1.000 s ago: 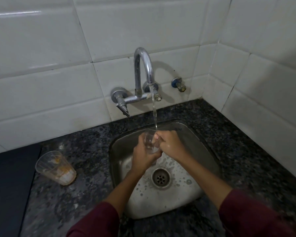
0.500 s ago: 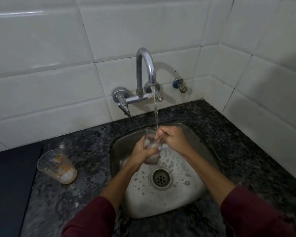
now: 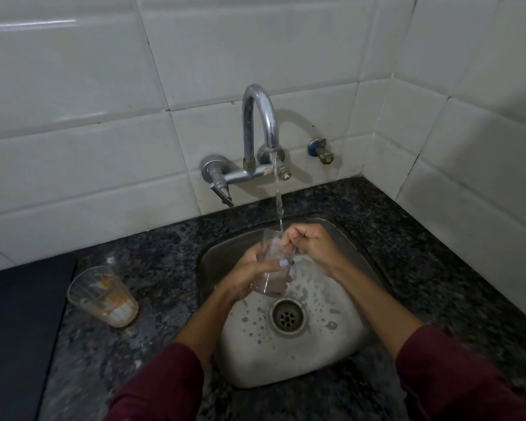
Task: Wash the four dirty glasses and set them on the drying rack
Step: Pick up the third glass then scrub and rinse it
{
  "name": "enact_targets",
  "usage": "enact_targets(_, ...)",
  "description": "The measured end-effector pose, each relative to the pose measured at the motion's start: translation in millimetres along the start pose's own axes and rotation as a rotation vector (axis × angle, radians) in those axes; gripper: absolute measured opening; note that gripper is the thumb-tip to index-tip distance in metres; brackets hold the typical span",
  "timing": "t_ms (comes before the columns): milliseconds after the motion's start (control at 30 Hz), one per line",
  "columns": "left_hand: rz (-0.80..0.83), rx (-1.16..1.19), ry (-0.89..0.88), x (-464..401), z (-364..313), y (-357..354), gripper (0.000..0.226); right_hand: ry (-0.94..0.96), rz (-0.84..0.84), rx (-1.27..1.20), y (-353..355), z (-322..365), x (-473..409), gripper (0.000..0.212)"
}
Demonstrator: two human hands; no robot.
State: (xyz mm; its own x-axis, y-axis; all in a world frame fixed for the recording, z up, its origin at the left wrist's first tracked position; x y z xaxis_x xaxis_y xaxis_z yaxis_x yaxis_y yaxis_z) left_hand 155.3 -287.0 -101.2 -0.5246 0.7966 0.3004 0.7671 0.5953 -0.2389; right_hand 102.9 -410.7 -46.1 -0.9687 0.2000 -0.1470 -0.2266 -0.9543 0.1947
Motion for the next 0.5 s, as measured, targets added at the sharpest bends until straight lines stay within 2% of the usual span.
enact_targets(100,-0.118,-0.018,-0.018,0,-1,-4,0.056,0.036,-0.022,0.109,-1,1,-3,0.037)
enact_targets(167,-0.228,-0.059,-0.083,-1,-2,-4,0.062,0.058,-0.059,0.223,-1,6,-5,0.036)
enact_targets(267,-0.438,-0.32,-0.154,0,-5,-6,0.062,0.027,-0.121,0.433,-6,13,-6,0.026)
enact_targets(367,-0.609,-0.513,-0.18,6,-4,-15,0.066,-0.062,-0.175,0.485,-15,11,-6,0.02)
enact_targets(433,-0.629,-0.546,-0.177,7,-2,-16,0.072,-0.123,-0.174,0.411,-14,8,-6,0.025)
enact_targets(500,-0.531,-0.533,-0.112,5,-2,-11,0.078,-0.129,-0.163,0.288,-7,5,-5,0.03)
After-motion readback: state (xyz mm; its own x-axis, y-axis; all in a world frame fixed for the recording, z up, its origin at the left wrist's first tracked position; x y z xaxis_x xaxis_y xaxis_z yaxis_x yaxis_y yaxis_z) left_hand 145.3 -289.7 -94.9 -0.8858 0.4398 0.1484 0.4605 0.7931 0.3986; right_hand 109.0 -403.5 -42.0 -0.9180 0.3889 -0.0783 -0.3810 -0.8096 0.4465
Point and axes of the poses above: each hand's wrist, its own x-axis away from the middle knuckle, its own y-axis out of the back of the hand, z = x × y, the point moved 5 cm from there along -x, towards the middle knuckle, and after that the axes turned 5 degrees about y, right-handed, at the moved point
